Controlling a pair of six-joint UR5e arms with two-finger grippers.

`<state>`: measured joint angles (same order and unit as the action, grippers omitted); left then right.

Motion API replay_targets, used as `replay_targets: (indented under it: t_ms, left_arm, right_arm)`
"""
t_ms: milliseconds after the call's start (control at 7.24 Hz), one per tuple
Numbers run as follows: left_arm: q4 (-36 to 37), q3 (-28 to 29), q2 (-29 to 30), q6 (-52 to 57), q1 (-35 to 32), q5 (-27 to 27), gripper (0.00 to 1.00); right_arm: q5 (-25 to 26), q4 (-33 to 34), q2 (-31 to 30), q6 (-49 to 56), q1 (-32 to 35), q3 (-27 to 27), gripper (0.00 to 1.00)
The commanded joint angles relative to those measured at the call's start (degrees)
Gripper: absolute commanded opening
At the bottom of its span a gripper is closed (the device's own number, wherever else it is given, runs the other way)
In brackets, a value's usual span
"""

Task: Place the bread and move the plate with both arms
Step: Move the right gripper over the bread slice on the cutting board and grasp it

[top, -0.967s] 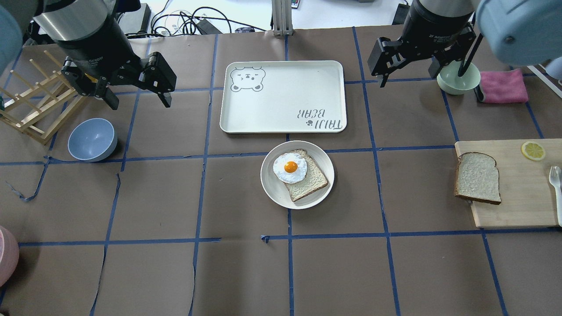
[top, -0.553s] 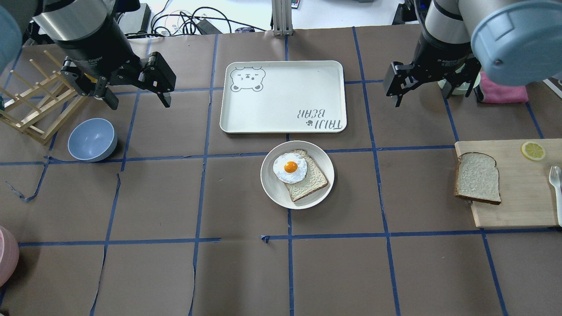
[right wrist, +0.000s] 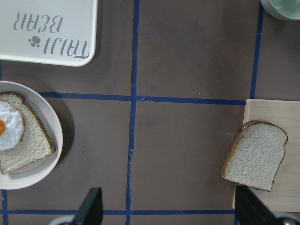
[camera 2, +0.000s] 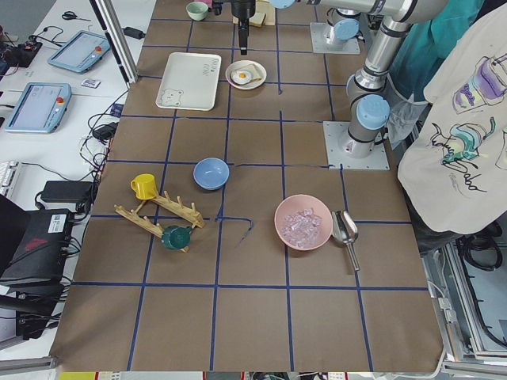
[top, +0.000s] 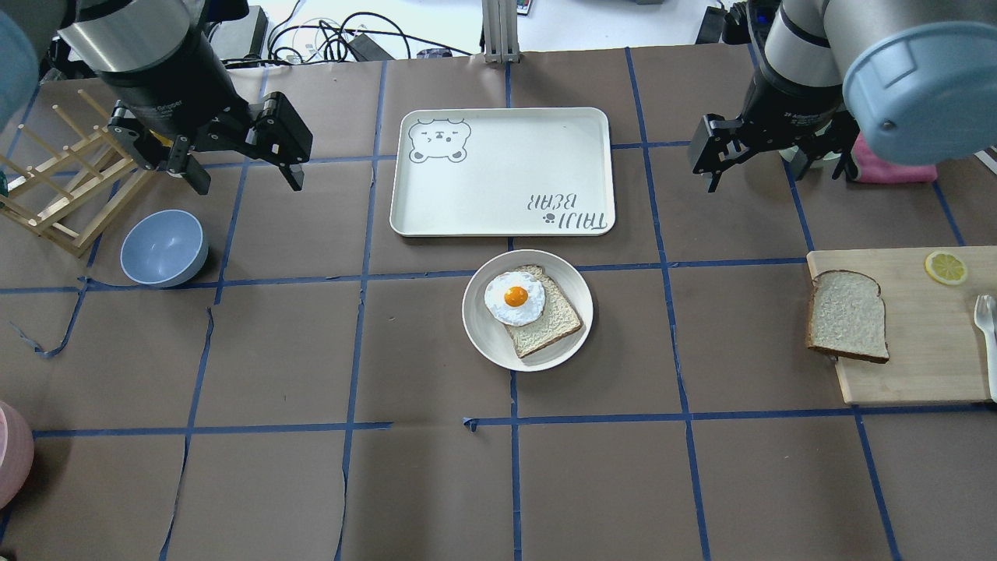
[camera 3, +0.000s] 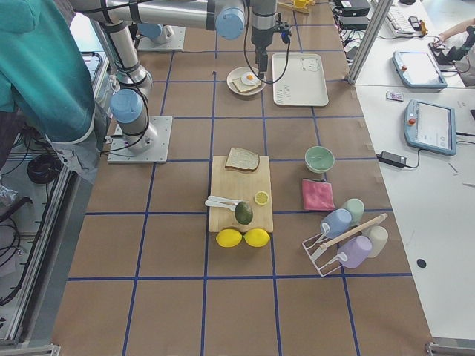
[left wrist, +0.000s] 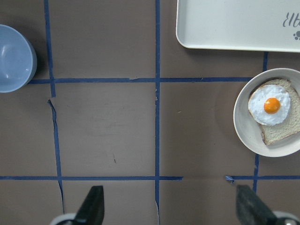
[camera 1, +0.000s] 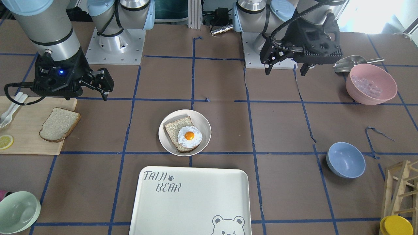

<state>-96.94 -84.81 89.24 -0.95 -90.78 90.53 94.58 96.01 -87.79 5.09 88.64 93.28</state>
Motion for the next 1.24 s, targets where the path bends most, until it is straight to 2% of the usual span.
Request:
replay_targets:
  t_ms: [0,414,829,967,1105]
  left_arm:
    - [0.0,0.0,-0.03,0.07,-0.01,0.0,1.0]
    - [0.0,0.0,-0.03,0.07,-0.01,0.0,1.0]
    - [0.0,0.0,-0.03,-0.02,0.08,0.0,1.0]
    - [0.0,0.0,-0.03,0.07,0.08,0.0,1.0]
    - [0.0,0.0,-0.03,0.07,0.08,0.09,1.0]
  right_arm:
    - [0.95,1.01,0.51,0.98,-0.92,2.5,1.0]
    - [2.98,17.23,0.52,4.64,-9.33,17.94,1.0]
    - [5.79,32.26,2.17,6.6,-16.81,31.13,1.0]
    - [8.84,34.92,3.84,6.86,-17.09,33.96,1.0]
    - [11.13,37.3,4.9,6.51,-17.01,34.42,1.0]
